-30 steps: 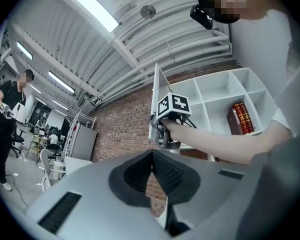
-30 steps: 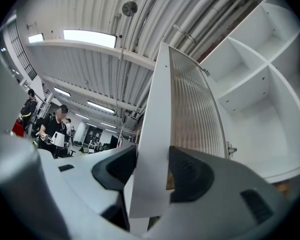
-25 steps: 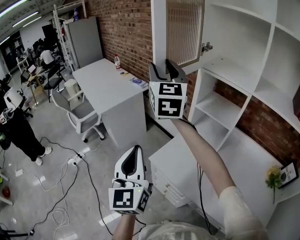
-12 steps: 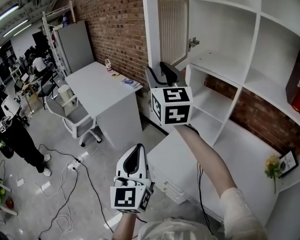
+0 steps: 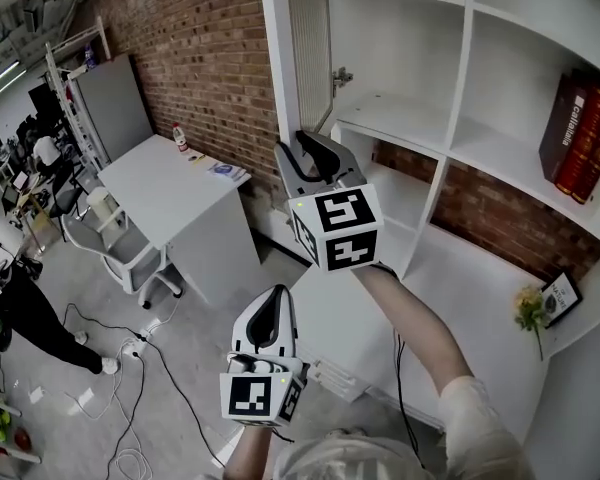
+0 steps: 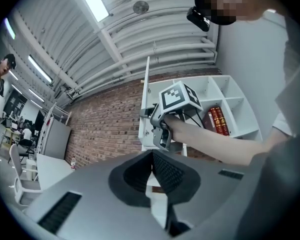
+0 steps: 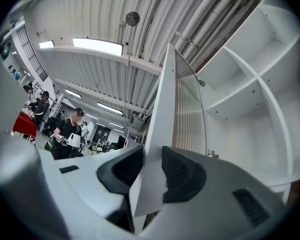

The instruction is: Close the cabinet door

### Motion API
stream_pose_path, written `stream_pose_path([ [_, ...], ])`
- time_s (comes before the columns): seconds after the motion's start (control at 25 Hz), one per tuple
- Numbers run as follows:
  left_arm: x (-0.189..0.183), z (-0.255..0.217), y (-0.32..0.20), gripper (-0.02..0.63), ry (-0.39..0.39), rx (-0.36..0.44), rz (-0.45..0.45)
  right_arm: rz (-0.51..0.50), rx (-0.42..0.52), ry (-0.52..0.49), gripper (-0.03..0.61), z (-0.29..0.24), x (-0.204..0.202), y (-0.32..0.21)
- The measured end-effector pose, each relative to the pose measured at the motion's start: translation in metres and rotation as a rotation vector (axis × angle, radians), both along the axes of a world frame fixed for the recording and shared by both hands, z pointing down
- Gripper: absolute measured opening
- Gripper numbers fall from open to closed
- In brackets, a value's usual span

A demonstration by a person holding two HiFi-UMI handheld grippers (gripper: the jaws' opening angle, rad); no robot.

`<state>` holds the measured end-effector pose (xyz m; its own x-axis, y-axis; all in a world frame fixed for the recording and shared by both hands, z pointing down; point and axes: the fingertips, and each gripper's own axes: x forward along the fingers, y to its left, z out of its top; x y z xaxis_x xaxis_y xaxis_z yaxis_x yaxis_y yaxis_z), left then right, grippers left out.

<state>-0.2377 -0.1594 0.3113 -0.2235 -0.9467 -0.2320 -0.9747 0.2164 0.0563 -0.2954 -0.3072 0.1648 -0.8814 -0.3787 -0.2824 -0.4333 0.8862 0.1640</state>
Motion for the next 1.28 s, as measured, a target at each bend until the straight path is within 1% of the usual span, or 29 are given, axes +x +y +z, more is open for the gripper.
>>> stream_pose_path([
  [0.32, 0.017, -0.003, -0.017, 0.014, -0.002, 0.010, 0.070, 0.016, -0.020, -0.015, 0.112, 0.000, 0.028, -0.007],
  [0.52, 0.025, 0.000, -0.028, 0.014, 0.004, 0.003, 0.114, 0.043, -0.021, -0.019, 0.103, -0.001, 0.049, -0.014],
  [0.68, 0.032, -0.001, -0.036, 0.014, 0.002, 0.006, 0.147, 0.055, -0.052, -0.030, 0.095, -0.001, 0.068, -0.022],
  [0.76, 0.038, -0.001, -0.041, 0.014, -0.005, 0.007, 0.165, 0.073, -0.050, -0.029, 0.092, -0.002, 0.077, -0.027],
  [0.84, 0.046, -0.001, -0.047, 0.014, -0.012, 0.010, 0.189, 0.109, -0.037, -0.030, 0.089, -0.002, 0.089, -0.035],
  [0.96, 0.058, 0.000, -0.056, 0.014, -0.017, 0.009, 0.229, 0.192, -0.025, -0.034, 0.083, 0.000, 0.111, -0.053],
  [1.2, 0.078, 0.002, -0.072, 0.014, -0.019, -0.005, 0.285, 0.366, -0.070, -0.030, 0.081, 0.002, 0.161, -0.112],
  [1.28, 0.084, 0.005, -0.075, 0.014, -0.020, -0.010, 0.305, 0.412, -0.075, -0.027, 0.081, 0.002, 0.172, -0.129],
])
